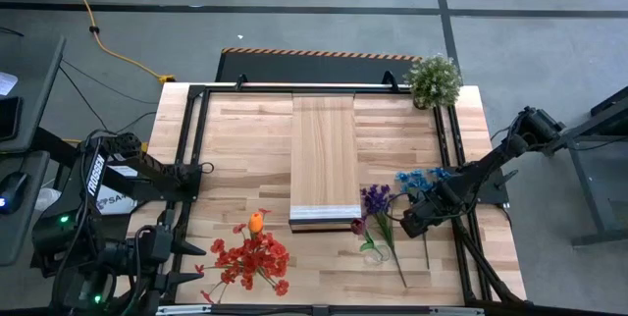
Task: Pick and place flowers into a vace then onto a shelf
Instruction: Put the blue flowers into the right transparent vase
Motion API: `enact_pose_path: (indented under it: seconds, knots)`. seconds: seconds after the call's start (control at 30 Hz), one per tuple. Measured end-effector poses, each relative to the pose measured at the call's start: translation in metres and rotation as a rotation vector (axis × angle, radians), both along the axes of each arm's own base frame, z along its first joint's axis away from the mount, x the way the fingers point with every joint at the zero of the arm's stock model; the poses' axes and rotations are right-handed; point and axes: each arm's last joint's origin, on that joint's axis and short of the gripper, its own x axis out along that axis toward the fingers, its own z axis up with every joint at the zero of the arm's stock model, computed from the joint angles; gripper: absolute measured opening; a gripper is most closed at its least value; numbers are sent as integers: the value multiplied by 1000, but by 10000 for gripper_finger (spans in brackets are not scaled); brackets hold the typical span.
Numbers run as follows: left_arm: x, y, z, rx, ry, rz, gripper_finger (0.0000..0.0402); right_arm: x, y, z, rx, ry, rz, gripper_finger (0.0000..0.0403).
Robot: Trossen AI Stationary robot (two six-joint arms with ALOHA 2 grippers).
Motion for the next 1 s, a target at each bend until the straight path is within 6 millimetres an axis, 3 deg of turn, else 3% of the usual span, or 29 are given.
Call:
enact_pose_path:
  seconds: [0.23,0.57,1.0]
  knots:
    - [0,0,0,0,0,0,232,-1,-2,0,-19,20,-19,153]
    - [0,0,0,0,0,0,232,-4,-3,-1,-40,64,-112,16]
    - [0,0,0,-2,1,-1,232,-4,-3,-1,-30,92,-183,9]
